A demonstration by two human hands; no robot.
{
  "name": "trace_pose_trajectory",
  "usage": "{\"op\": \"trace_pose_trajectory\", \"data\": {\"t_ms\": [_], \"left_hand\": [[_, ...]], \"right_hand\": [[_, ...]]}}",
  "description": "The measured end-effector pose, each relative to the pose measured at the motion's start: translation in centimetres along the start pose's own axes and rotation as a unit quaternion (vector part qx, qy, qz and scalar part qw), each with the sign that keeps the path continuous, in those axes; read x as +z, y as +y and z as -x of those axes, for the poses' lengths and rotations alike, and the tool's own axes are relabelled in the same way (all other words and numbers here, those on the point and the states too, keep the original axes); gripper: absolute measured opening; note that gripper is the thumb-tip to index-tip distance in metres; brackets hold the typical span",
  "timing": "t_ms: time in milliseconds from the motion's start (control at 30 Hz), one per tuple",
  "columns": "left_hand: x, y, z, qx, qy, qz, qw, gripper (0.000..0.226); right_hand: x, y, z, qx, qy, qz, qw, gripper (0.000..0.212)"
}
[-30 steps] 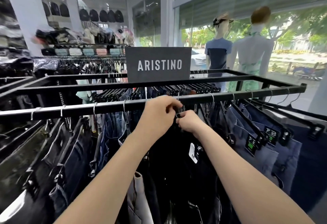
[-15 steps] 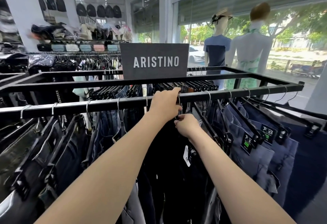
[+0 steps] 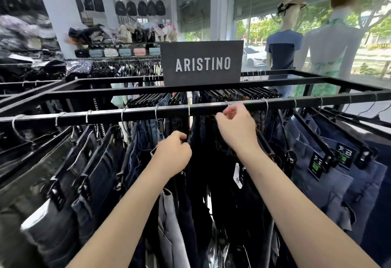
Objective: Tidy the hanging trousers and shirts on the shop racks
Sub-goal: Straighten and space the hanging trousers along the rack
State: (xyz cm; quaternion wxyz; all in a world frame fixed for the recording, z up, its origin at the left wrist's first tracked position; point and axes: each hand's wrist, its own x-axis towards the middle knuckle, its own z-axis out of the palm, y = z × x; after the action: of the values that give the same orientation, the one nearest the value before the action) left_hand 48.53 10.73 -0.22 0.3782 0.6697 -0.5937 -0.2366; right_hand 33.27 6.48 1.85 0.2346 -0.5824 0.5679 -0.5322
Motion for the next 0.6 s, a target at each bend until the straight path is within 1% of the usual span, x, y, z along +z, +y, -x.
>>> {"op": "trace_pose_trajectory", "data": {"t_ms": [33, 67, 133, 167, 233, 267, 300, 333, 367, 400, 533, 600], "left_hand": [[0.0, -0.1, -0.3, -0.048, -0.038, 0.055, 0.997, 0.024], [-0.1, 0.0, -0.5, -0.081, -0.053, 0.115, 0.989, 0.025], [-0.3, 0.3, -0.4, -0.102, -0.074, 0.168, 0.978, 0.026], [-0.3, 0.4, -0.2, -0.103, -0.094, 0.183, 0.973, 0.029], [-0.3, -0.1, 0.6, -0.106, -0.138, 0.193, 0.966, 0.038], [0.0, -0.5, 0.9, -0.108, -0.141, 0.165, 0.970, 0.040], [0.1, -0.9, 1.1, -0.095, -0.135, 0.089, 0.982, 0.042], [0.1, -1.3, 1.2, -0.069, -0.119, -0.027, 0.990, 0.045], [0.1, -1.8, 1.0, -0.044, -0.099, -0.127, 0.986, 0.048], [0.1, -2.3, 0.8, -0.026, -0.079, -0.178, 0.981, 0.050], [-0.6, -2.9, 0.6, 0.001, -0.041, -0.192, 0.981, 0.048], [-0.9, -3.0, 0.6, 0.006, -0.047, -0.184, 0.982, 0.048]], "right_hand": [[0.6, -0.6, 0.6, -0.001, -0.060, 0.013, 0.998, 0.018], [1.2, -0.9, 1.0, 0.000, -0.126, 0.035, 0.991, 0.023], [2.7, -0.4, 1.7, 0.007, -0.223, 0.079, 0.972, 0.039], [3.2, 0.3, 1.9, 0.016, -0.249, 0.091, 0.964, 0.045], [3.8, 2.1, 2.4, 0.037, -0.277, 0.071, 0.957, 0.050], [3.6, 2.7, 2.6, 0.041, -0.281, 0.058, 0.957, 0.049], [3.3, 3.2, 2.7, 0.038, -0.282, 0.056, 0.957, 0.047], [2.7, 3.6, 2.7, 0.027, -0.281, 0.065, 0.957, 0.045], [2.1, 3.9, 2.5, 0.015, -0.283, 0.079, 0.956, 0.043], [1.4, 4.1, 2.1, 0.009, -0.288, 0.088, 0.954, 0.042], [-0.6, 3.9, 0.6, 0.035, -0.337, 0.068, 0.938, 0.040], [-0.9, 4.1, 0.0, 0.036, -0.354, 0.062, 0.932, 0.039]]}}
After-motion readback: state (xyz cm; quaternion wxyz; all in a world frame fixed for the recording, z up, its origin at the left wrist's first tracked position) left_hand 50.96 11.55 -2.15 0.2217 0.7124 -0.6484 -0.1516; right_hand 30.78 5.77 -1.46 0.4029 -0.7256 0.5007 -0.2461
